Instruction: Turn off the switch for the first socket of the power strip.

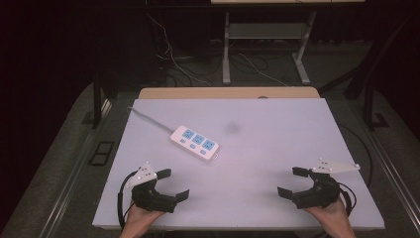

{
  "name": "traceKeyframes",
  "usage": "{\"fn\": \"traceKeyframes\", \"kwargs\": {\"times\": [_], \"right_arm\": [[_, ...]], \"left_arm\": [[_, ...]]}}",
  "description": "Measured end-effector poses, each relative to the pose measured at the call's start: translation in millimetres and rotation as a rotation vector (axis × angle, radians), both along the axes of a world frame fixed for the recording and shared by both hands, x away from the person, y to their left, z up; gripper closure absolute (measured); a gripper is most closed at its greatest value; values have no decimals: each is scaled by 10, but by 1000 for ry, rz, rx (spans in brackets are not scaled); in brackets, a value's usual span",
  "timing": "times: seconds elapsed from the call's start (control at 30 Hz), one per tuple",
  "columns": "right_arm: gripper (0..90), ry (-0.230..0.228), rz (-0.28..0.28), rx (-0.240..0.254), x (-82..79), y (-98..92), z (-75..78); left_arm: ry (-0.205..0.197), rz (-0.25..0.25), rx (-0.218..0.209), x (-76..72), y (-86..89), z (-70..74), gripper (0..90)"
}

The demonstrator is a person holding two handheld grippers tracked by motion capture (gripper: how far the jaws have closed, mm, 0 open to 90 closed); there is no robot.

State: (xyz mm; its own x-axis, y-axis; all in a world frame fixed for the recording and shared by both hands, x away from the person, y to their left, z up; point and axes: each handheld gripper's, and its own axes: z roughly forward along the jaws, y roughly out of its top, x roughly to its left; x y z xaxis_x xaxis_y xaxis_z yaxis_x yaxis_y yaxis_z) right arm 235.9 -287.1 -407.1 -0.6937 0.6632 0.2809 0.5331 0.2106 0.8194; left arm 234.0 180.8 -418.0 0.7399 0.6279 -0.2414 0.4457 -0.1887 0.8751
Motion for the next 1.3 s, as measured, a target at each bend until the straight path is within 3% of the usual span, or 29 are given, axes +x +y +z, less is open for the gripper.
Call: {"fn": "traceKeyframes", "kwargs": {"times": [0.63, 1.3], "right_arm": [[8, 19, 23, -7, 10, 6, -34], [8, 20, 23, -27, 7, 10, -51]], "left_arm": [[21, -2, 12, -8, -9, 5, 0], [59, -52, 56, 19, -52, 77, 0]]}}
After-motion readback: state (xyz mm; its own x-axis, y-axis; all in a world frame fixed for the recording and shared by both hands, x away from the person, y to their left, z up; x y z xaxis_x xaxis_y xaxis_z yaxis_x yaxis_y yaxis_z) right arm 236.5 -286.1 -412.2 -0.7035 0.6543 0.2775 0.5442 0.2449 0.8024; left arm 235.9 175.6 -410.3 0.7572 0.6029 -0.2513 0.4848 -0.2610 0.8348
